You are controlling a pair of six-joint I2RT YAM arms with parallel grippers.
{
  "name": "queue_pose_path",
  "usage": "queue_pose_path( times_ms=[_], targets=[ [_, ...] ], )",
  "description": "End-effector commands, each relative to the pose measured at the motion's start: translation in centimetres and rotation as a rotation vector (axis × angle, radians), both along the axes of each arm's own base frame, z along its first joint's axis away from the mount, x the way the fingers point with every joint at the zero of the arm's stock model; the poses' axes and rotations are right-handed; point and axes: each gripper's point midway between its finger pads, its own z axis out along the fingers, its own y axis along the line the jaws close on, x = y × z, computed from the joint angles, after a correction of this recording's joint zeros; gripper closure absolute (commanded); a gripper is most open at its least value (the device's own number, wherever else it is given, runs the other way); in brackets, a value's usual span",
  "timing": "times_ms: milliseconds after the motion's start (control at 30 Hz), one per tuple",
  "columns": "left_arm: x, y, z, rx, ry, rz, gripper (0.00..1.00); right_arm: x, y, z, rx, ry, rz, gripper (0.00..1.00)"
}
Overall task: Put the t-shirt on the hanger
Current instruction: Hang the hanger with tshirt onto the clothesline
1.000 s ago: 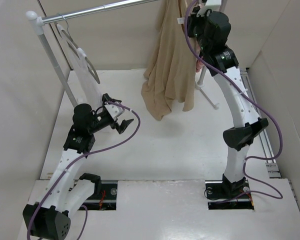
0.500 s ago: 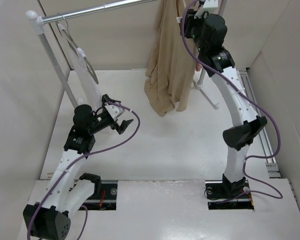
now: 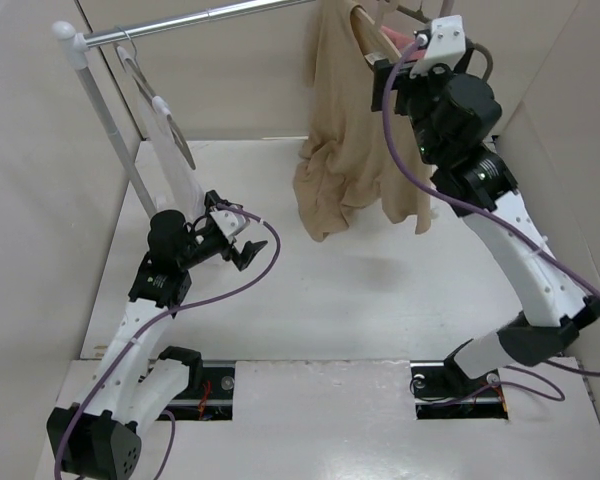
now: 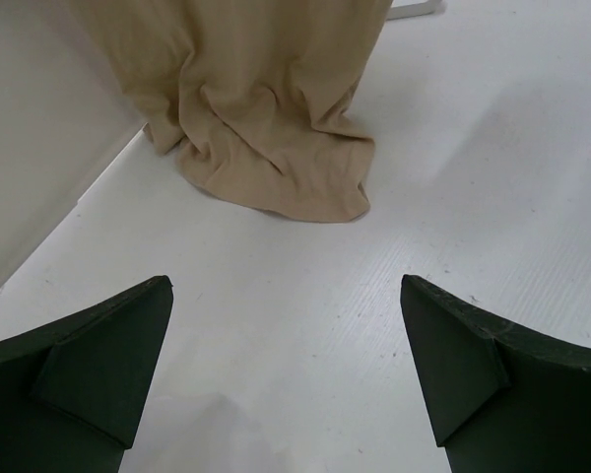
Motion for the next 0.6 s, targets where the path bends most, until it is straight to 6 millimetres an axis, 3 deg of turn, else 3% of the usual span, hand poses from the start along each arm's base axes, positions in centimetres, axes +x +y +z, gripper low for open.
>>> queue_pose_path(
  times_ms=[0, 100, 167, 300, 333, 400, 433, 533, 567],
  targets=[
    [-0.3, -0.5, 1.0, -0.024, -0.02, -0.027, 0.0, -2.9, -3.1, 2.2, -0.032, -0.062, -0.105, 0.0],
    [0.3, -0.1, 0.4, -0.029, 0.003, 0.014, 0.0, -4.5, -3.0, 1.2, -0.076, -0.06, -0.052, 0.0],
    [0.9, 0.5, 0.1, -0.036, 0.018, 0.071, 0.0, -5.4, -1.8, 0.2, -0.119, -0.065, 0.048, 0.0],
    [2.6, 2.2, -0.8, -0.093, 0.056, 0.249, 0.0, -7.3, -0.7, -5.1, -0.169, -0.01, 0.205, 0.0],
    [2.9, 2.8, -1.6, -0.102, 0.073, 0.294, 0.0, -7.7, -0.7, -8.4, -0.133, 0.053, 0.228, 0.0],
    [3.6, 3.9, -2.1, -0.117, 0.078, 0.382, 0.0, -8.2, -0.4, -12.0, -0.09, 0.125, 0.282, 0.0],
    [3.7, 4.2, -2.1, -0.122, 0.082, 0.4, 0.0, -8.3, -1.0, -16.2, -0.08, 0.204, 0.28, 0.0],
    [4.0, 4.8, -4.2, -0.108, 0.117, 0.446, 0.0, -9.0, -2.0, -22.6, 0.036, 0.339, 0.267, 0.0],
    [3.9, 5.1, -5.2, -0.099, 0.129, 0.461, 0.0, -10.0, -2.9, -26.3, 0.081, 0.407, 0.233, 0.0]
  ],
)
